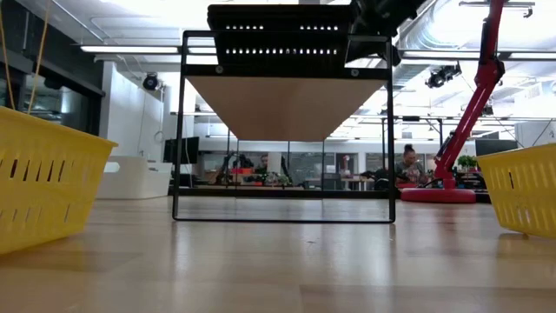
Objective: Stack baskets on shelf by color
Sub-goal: Stack the right yellow bin on top of the yellow bin on the shelf
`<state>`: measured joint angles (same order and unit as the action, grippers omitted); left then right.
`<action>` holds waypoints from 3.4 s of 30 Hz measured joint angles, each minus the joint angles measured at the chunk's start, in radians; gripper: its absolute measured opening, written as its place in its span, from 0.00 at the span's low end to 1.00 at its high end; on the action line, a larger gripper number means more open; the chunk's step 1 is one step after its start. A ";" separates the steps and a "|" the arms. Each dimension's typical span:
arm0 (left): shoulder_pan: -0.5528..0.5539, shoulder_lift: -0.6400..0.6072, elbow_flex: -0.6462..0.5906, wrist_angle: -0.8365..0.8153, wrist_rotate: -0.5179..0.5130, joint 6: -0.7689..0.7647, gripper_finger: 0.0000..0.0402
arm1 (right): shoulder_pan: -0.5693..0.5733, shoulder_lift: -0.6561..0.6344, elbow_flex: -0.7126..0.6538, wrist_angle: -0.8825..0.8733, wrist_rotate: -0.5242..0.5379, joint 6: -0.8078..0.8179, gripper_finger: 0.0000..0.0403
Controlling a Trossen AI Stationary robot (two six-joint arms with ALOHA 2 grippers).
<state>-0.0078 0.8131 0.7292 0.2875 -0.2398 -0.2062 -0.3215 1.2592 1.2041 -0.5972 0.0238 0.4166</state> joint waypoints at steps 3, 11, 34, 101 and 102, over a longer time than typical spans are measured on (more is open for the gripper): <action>0.001 0.000 0.000 0.000 0.012 -0.001 0.00 | 0.034 -0.004 0.000 0.000 -0.001 0.001 0.00; 0.001 -0.005 0.000 -0.004 0.012 -0.002 0.00 | 0.135 -0.025 0.000 -0.020 -0.007 0.033 0.00; 0.001 -0.028 0.000 -0.015 -0.089 -0.003 0.00 | 0.796 -0.094 -0.188 -0.275 -0.139 0.524 0.12; 0.001 -0.050 0.000 0.281 0.097 0.163 0.00 | 0.320 0.043 0.233 -0.105 0.434 0.577 0.00; 0.001 -0.051 0.000 0.271 0.097 0.157 0.00 | 0.309 0.072 0.245 -0.109 0.434 0.591 0.00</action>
<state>-0.0067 0.7616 0.7292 0.5587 -0.1429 -0.0488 -0.0122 1.3312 1.4495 -0.7063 0.4581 1.0080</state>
